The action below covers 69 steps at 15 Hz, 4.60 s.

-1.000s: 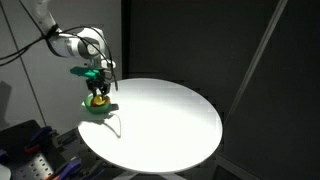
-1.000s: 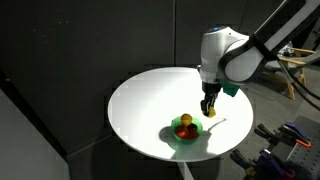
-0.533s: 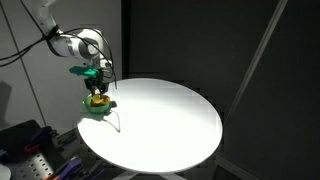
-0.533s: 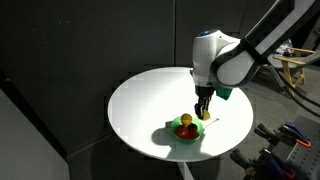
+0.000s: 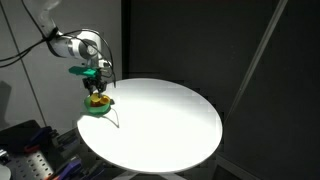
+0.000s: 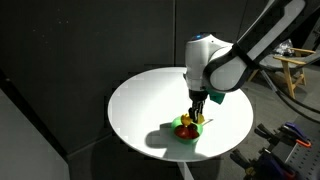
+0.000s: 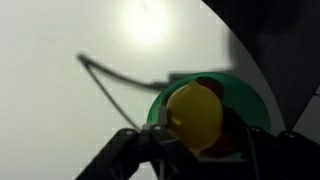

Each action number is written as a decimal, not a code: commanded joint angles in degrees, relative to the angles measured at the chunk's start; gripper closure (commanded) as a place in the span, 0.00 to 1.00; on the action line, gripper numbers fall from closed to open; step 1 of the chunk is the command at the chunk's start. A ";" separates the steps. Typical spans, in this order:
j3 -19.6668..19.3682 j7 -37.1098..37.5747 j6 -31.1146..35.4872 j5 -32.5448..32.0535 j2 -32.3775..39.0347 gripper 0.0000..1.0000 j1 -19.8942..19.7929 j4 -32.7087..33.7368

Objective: Pick up the yellow toy lemon and put it in the green bowl

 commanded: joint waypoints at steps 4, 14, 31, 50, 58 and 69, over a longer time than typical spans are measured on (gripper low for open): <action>0.18 1.32 -1.46 -1.53 2.00 0.67 1.30 3.01; -0.27 1.52 -1.76 0.04 1.67 0.00 0.42 2.19; -1.94 5.30 -5.79 1.72 -9.97 0.00 -4.25 -7.09; -1.58 1.84 -5.50 8.03 -30.51 0.00 -6.70 -17.82; -2.43 -0.81 -11.88 11.27 -37.30 0.00 -6.70 -20.56; -2.79 -0.73 -23.09 10.83 -43.42 0.00 -9.09 -19.77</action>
